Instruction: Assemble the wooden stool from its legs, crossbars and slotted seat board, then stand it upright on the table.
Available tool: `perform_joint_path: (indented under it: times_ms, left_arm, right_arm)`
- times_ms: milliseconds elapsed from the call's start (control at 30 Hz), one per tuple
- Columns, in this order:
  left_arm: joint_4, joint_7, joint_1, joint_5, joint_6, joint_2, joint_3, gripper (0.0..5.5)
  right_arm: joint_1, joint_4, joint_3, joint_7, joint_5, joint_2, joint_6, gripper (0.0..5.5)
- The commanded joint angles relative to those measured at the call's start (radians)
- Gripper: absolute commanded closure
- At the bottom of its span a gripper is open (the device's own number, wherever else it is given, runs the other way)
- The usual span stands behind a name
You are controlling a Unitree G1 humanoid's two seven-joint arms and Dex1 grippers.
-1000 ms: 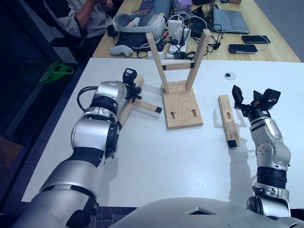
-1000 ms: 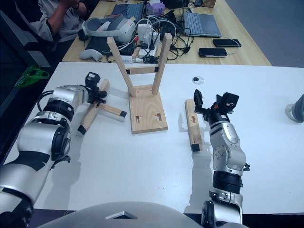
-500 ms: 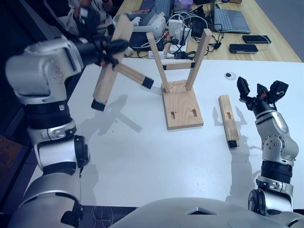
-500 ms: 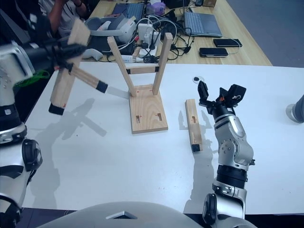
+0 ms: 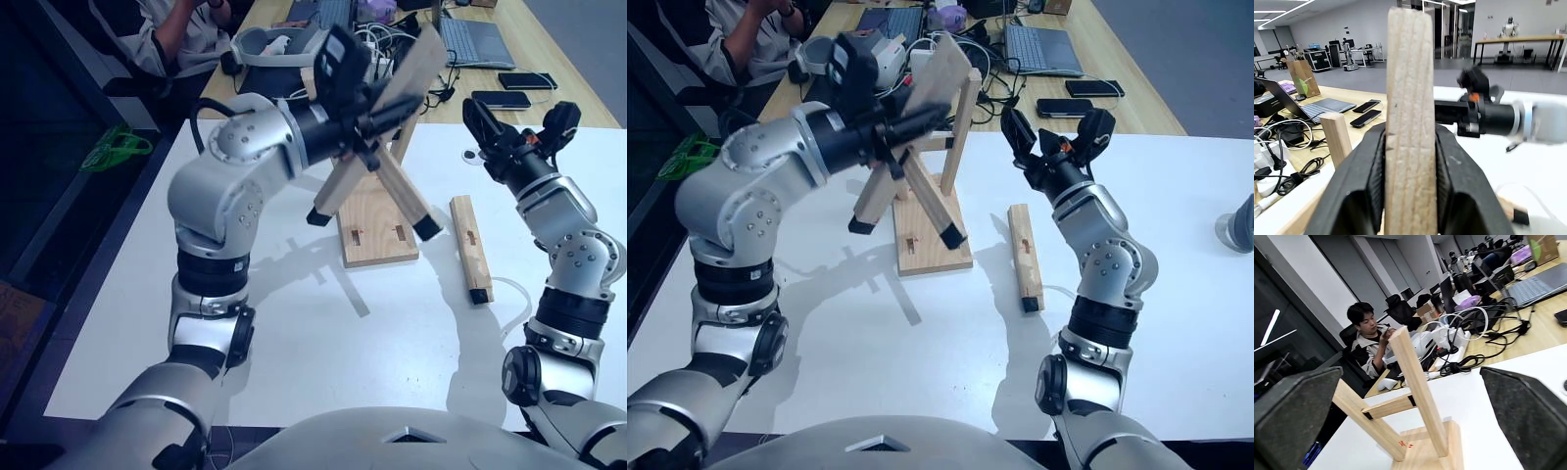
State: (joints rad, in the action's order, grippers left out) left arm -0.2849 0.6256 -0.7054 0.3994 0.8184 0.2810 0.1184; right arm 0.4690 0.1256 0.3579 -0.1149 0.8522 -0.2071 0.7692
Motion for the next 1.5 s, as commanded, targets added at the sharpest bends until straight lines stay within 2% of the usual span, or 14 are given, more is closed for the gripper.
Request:
perform_joint_path:
  times_ms: [33, 267, 567, 1000, 1133, 1233, 1500]
  left_arm:
    - [-0.010, 0.017, 0.034, -0.027, -0.060, 0.019, 0.051, 4.48]
    - [-0.001, 0.018, 0.025, -0.033, -0.100, -0.004, 0.100, 4.48]
    - [0.032, 0.070, 0.050, -0.107, -0.166, 0.029, 0.204, 4.48]
    - [0.109, 0.084, 0.065, -0.192, -0.246, 0.094, 0.236, 4.48]
    - [0.129, 0.085, 0.062, -0.231, -0.272, 0.083, 0.258, 4.48]
    - [0.152, 0.071, 0.053, -0.243, -0.279, 0.068, 0.240, 4.48]
    - [0.173, -0.040, 0.050, -0.214, -0.199, 0.065, 0.045, 4.48]
  right_arm:
    - [0.019, 0.026, -0.006, 0.006, 0.030, -0.010, 0.037, 0.10]
    - [0.015, 0.045, -0.038, 0.014, 0.042, 0.020, 0.051, 0.10]
    - [0.026, 0.097, -0.091, 0.020, 0.100, 0.080, 0.078, 0.10]
    - [-0.013, 0.187, -0.139, -0.050, 0.129, 0.021, 0.169, 0.10]
    - [-0.020, 0.193, -0.163, -0.058, 0.120, 0.017, 0.168, 0.10]
    - [-0.033, 0.198, -0.189, -0.065, 0.100, 0.008, 0.161, 0.10]
    - [-0.039, 0.135, -0.138, -0.053, 0.048, -0.032, 0.097, 0.10]
